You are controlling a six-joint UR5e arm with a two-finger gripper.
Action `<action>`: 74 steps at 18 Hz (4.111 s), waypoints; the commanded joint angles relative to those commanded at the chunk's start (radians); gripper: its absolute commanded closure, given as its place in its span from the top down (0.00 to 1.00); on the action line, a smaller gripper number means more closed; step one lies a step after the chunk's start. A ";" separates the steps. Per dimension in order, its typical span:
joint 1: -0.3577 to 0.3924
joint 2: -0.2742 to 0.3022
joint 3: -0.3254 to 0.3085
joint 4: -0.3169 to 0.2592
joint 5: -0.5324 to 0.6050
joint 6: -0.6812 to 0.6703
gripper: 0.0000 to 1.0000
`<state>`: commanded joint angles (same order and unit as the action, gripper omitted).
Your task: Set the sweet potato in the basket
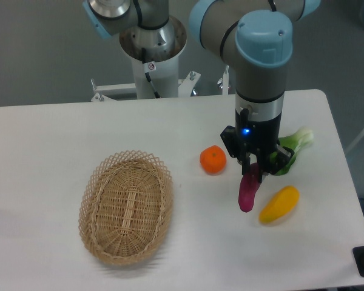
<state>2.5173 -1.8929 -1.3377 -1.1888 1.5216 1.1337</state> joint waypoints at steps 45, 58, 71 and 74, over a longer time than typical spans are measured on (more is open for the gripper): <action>-0.477 -0.081 -0.353 0.324 0.247 -0.413 1.00; -0.332 -0.011 -0.209 0.293 0.322 -0.353 1.00; -0.032 0.152 -0.179 0.043 0.169 0.121 1.00; 0.009 0.172 -0.181 0.011 0.115 0.176 1.00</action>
<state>2.5264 -1.7212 -1.5186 -1.1781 1.6370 1.3098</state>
